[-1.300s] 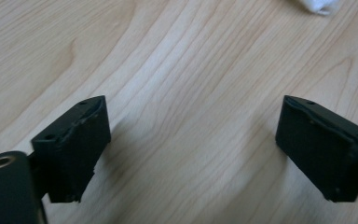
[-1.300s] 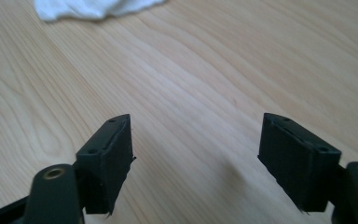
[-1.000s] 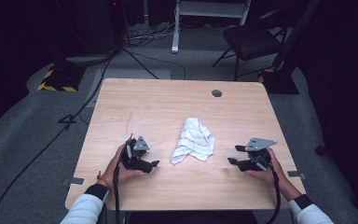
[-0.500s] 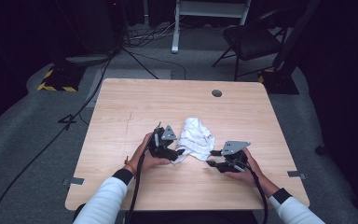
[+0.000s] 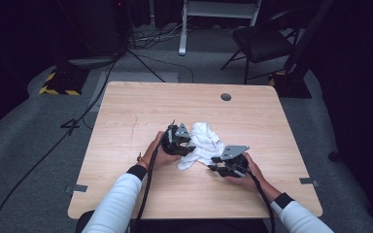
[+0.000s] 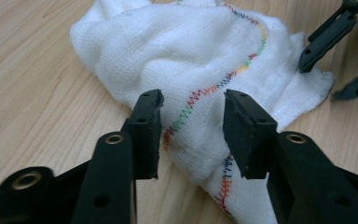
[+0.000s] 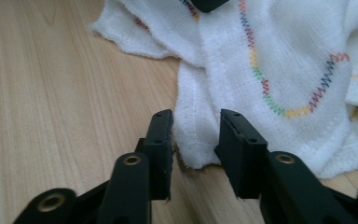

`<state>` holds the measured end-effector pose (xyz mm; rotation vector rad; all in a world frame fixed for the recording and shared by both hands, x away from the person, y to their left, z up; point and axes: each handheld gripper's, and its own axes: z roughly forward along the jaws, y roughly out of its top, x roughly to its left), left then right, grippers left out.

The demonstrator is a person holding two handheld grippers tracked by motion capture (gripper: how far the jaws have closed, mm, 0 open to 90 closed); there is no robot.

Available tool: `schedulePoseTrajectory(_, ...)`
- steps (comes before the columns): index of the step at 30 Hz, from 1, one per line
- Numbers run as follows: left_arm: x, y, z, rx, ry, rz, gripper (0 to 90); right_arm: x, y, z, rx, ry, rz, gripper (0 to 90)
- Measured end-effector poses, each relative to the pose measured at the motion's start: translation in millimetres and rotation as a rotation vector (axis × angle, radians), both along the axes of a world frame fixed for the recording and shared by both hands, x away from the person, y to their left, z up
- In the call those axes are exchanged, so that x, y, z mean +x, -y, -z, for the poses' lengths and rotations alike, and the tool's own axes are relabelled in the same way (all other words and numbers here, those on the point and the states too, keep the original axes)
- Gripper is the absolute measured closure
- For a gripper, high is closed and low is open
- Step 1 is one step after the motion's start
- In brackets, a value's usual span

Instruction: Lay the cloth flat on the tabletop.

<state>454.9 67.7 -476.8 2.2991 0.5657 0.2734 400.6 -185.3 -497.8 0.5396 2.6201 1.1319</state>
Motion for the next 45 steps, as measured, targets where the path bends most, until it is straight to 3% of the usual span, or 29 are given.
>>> schedulePoseTrajectory(6, 3.5, -3.1, 1.5, 0.035, 0.012, 0.01, 77.4, 2.3, 3.3, -0.7, -0.012, 0.012, 0.022, 79.7)
schedulePoseTrajectory(9, 3.3, -5.6, 0.2, 0.033, 0.023, 0.004, 82.1, 2.0, 4.5, -1.5, -0.028, 0.022, 0.026, 84.5)
schedulePoseTrajectory(16, 1.9, -18.4, -4.3, 0.013, 0.002, -0.002, 85.6, 0.8, 15.9, -5.5, -0.041, 0.033, 0.034, 86.7)
schedulePoseTrajectory(19, -1.0, -23.8, -4.3, 0.024, -0.007, -0.002, 86.5, -0.6, 24.2, -8.0, -0.036, 0.035, 0.044, 86.9)
schedulePoseTrajectory(26, -7.2, -42.7, -5.0, 0.001, -0.019, -0.038, 89.7, -3.0, 42.1, -12.0, -0.028, 0.036, 0.07, 87.0)
schedulePoseTrajectory(30, -16.4, -24.4, -12.9, -0.022, 0.014, 0.008, 80.5, -3.7, 46.1, -12.8, -0.026, 0.04, 0.082, 86.9)
schedulePoseTrajectory(32, -22.0, -8.2, -17.8, -0.025, 0.034, 0.035, 71.6, -3.6, 45.9, -12.9, -0.027, 0.042, 0.082, 86.9)
schedulePoseTrajectory(35, -30.7, 18.0, -24.8, -0.02, 0.067, 0.103, 64.8, -3.4, 45.5, -12.0, -0.032, 0.043, 0.08, 86.8)
schedulePoseTrajectory(38, -34.8, 40.5, -25.9, -0.018, 0.082, 0.136, 55.9, -3.1, 46.2, -11.7, -0.028, 0.038, 0.081, 86.8)
schedulePoseTrajectory(42, -29.5, 59.2, -13.7, 0.043, 0.072, 0.144, 47.8, -3.0, 46.7, -12.4, -0.026, 0.042, 0.081, 86.7)
schedulePoseTrajectory(45, -23.4, 62.4, -3.4, 0.08, 0.047, 0.13, 49.1, -3.1, 47.2, -12.9, -0.025, 0.046, 0.082, 86.8)
